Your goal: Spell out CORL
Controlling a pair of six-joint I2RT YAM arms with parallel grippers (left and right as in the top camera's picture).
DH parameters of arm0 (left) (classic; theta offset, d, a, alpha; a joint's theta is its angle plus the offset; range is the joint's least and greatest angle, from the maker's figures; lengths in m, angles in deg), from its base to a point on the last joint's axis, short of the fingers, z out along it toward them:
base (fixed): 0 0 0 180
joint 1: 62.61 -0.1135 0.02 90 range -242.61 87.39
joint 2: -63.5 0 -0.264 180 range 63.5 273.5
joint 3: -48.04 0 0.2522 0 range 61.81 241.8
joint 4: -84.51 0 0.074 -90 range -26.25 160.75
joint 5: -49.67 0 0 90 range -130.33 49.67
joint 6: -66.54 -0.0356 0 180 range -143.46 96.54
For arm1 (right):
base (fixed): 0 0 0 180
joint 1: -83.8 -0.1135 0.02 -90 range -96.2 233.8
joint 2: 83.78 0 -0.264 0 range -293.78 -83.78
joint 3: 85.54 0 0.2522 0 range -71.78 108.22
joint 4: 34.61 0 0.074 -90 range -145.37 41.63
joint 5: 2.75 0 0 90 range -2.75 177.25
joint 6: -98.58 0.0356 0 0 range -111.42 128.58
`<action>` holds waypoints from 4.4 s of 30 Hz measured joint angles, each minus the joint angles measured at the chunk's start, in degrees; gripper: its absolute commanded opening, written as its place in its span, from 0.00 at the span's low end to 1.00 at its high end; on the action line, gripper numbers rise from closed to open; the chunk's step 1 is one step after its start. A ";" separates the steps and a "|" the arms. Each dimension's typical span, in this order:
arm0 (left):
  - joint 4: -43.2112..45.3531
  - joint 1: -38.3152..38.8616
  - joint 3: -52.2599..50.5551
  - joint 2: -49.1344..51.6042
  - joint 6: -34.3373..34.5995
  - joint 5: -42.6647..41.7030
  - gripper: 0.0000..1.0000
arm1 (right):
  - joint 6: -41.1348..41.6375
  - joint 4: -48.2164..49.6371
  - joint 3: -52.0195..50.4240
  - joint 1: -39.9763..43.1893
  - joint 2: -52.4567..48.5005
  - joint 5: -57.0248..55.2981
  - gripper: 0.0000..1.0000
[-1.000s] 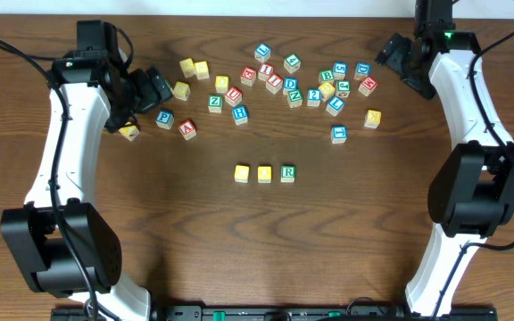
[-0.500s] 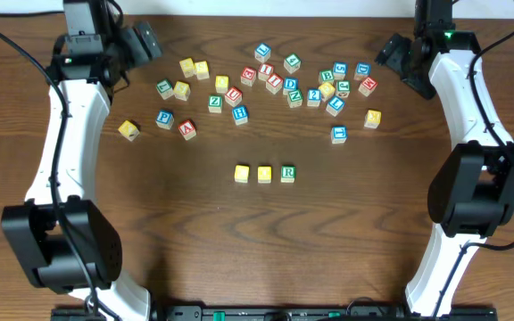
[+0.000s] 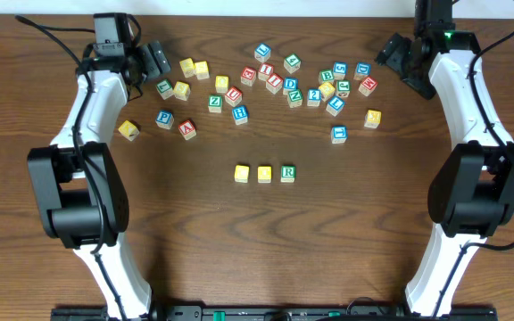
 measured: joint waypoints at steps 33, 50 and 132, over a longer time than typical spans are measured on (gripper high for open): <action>-9.42 2.95 0.00 0.83 2.32 -6.23 0.86 | 0.02 0.00 0.00 0.00 0.00 0.00 0.99; -13.03 2.99 0.07 -11.13 2.32 -13.64 0.86 | 0.00 0.00 0.00 0.00 0.00 0.00 0.99; -28.11 -7.26 0.26 -5.11 14.16 4.24 0.87 | -6.62 7.78 -0.11 -25.35 -4.55 2.80 0.67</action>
